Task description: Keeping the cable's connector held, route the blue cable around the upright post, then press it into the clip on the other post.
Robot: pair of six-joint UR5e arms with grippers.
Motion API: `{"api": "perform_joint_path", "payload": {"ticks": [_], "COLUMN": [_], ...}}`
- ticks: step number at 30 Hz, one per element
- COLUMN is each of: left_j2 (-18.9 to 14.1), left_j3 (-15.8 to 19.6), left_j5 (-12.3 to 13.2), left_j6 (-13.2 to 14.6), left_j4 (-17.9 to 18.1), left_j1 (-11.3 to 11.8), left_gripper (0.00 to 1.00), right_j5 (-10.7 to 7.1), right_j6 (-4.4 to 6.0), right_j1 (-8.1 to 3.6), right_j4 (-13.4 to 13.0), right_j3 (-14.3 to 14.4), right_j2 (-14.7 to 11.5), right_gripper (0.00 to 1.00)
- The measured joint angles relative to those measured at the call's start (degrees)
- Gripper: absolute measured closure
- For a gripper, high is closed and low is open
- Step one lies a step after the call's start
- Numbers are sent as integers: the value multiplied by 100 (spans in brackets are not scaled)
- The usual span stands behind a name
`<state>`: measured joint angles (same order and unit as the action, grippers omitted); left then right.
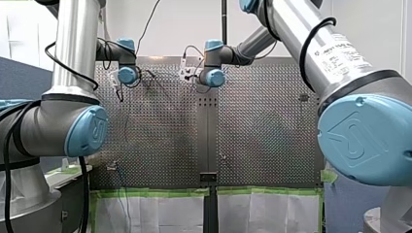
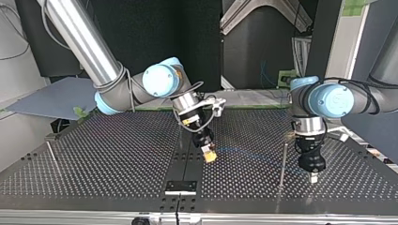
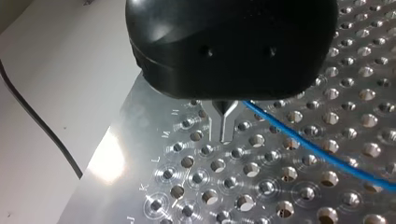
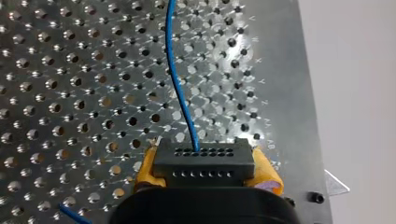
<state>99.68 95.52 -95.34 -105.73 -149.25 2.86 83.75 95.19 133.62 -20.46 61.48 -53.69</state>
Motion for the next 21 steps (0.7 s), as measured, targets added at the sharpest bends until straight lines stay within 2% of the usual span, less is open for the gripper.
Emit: {"api": "perform_joint_path", "payload": {"ticks": [4,8,11,16,17,18,19,20,21], "left_j2": [2,26,104,346,381,417,434,446,457], "left_j3": [0,1,0,0,0,0,0,0,0], "left_j5": [-26,-10,-16,-44,-53,-71,-93,-115,-138], "left_j6": [-1,-47,-119,-121,-113,-107,-103,-100,-96], "left_j4": [-17,-111,-230,-492,-545,-604,-639,-668,-697], "left_j1": [-25,-76,-110,-176,-190,-208,-220,-231,-246], "left_gripper": [100,87,87,84,76,76,70,58,58], "right_j5": [2,2,2,3,2,3,3,2,2], "right_j6": [-26,-46,-50,-114,-121,-129,-132,-134,-136], "right_j1": [-5,-6,-7,-11,-11,-13,-14,-14,-14], "right_j4": [19,92,162,285,297,307,312,315,319], "right_j3": [14,17,17,18,18,19,20,20,21], "right_j2": [60,139,188,246,252,260,265,269,275], "right_gripper": [100,100,100,100,100,100,100,100,100]}}
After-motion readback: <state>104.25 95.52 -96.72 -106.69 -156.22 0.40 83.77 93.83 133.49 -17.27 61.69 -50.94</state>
